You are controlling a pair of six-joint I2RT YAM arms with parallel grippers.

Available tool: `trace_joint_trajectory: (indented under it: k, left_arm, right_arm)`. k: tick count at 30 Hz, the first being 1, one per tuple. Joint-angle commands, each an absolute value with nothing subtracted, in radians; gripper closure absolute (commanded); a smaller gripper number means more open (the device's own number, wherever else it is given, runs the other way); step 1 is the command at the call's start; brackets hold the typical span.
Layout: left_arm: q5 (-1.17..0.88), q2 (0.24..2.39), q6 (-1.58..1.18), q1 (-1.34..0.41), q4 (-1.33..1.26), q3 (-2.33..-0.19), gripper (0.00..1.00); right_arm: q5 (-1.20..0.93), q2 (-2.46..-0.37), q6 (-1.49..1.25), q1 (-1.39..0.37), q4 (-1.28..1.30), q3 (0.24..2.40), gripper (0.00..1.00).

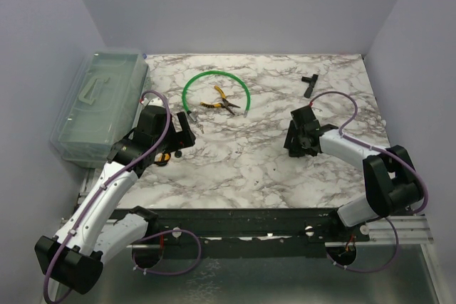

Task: Unlock with the key

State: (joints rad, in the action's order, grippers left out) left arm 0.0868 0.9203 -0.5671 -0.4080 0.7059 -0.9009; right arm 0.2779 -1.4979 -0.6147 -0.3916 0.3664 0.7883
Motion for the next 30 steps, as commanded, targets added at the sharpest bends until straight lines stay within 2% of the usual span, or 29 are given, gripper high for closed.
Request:
trace_joint_trajectory:
  k: [1, 7, 10, 22, 30]
  left_arm:
    - [0.098, 0.912, -0.555, -0.413, 0.704, -0.893, 0.01]
    - [0.100, 0.908, -0.554, -0.412, 0.702, -0.894, 0.01]
    - [0.100, 0.910, -0.554, -0.411, 0.703, -0.893, 0.01]
    - [0.080, 0.907, -0.574, -0.411, 0.692, -0.885, 0.03]
    - [-0.098, 0.911, -0.693, -0.412, 0.562, -0.816, 0.04]
  right_arm:
    - [0.276, -1.524, -0.611, -0.393, 0.371, 0.781, 0.32]
    - [0.254, -1.528, -0.572, -0.419, 0.360, 0.797, 0.46]
    - [0.243, -1.517, -0.547, -0.468, 0.348, 0.817, 0.50]
    - [0.118, -1.501, -0.465, -0.666, 0.211, 0.861, 0.53]
    - [0.028, -1.423, -0.362, -0.739, 0.127, 0.863, 0.54]
